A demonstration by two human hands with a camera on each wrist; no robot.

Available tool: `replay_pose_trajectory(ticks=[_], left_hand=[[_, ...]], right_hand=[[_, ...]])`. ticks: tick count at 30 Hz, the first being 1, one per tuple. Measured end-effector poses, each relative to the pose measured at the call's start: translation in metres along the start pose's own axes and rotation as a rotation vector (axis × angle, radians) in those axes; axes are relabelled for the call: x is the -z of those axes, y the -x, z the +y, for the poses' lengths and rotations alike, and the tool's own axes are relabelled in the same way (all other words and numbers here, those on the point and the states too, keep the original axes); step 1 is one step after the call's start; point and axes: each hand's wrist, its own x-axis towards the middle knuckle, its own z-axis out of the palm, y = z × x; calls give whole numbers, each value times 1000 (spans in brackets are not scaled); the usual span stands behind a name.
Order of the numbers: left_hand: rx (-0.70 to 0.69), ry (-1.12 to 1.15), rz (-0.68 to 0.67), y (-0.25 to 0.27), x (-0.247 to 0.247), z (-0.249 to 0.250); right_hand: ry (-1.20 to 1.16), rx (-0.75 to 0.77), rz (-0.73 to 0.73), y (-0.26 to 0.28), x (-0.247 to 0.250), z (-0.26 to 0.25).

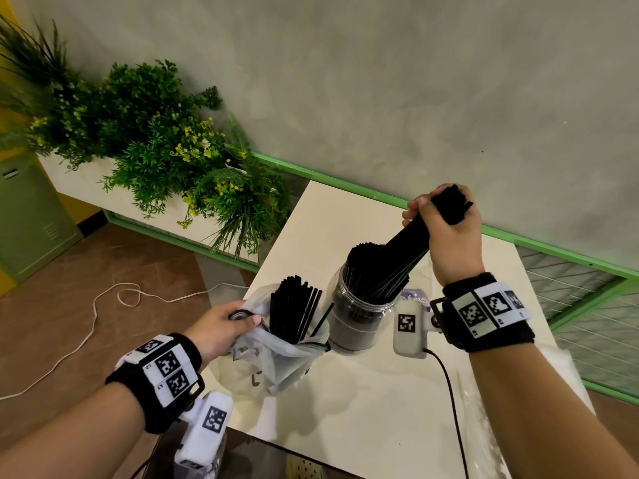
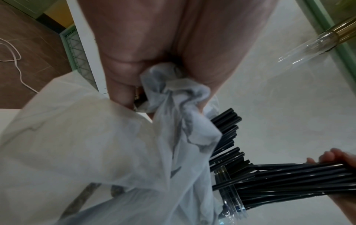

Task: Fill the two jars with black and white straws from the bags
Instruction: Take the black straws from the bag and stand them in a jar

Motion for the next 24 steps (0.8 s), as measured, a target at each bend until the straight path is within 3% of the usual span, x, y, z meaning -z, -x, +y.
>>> replay_pose_trajectory(ticks=[7, 11, 13, 18, 22, 24], left_hand=[[-9, 4, 5, 3, -2, 2], [7, -12, 9, 3, -2, 1], [13, -10, 8, 3, -3, 2], [11, -1, 11, 4, -4, 3], [9, -2, 12, 5, -4, 3], [12, 2, 12, 6, -4, 3]], right_hand=[[20, -116, 33, 4, 7, 37], [387, -185, -103, 9, 13, 62], [482, -181, -98, 12, 17, 65], [484, 58, -33, 20, 20, 65], [770, 156, -214, 19, 26, 75], [811, 231, -226, 20, 29, 78]])
